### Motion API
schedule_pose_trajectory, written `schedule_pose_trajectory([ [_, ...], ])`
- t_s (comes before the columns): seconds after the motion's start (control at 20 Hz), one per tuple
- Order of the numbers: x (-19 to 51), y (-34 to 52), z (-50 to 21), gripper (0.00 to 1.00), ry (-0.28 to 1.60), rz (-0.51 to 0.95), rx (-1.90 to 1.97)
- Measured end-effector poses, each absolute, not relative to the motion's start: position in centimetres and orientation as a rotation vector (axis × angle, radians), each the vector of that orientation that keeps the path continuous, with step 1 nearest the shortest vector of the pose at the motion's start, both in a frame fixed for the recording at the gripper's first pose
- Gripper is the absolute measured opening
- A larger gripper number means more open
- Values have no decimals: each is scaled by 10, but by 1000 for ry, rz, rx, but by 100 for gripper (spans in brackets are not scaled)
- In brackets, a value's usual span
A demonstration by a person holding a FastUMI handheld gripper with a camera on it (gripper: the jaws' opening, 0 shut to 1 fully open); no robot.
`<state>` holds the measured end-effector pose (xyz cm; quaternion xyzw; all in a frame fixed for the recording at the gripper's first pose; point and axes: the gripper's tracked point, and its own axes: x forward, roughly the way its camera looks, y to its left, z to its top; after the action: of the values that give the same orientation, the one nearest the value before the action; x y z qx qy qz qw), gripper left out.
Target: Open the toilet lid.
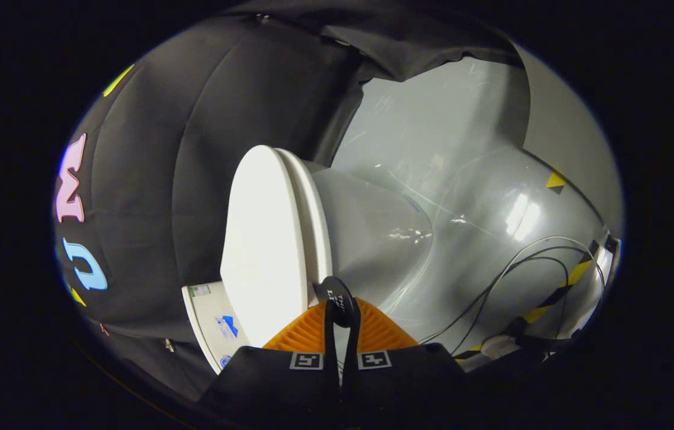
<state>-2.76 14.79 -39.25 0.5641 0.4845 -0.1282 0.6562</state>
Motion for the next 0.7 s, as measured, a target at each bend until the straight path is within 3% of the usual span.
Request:
schedule_pose_trajectory([
  [0.35,-21,146,-365,7,1073,-197,969],
  [0.7,-8,158,-294,6,968,-128,789],
])
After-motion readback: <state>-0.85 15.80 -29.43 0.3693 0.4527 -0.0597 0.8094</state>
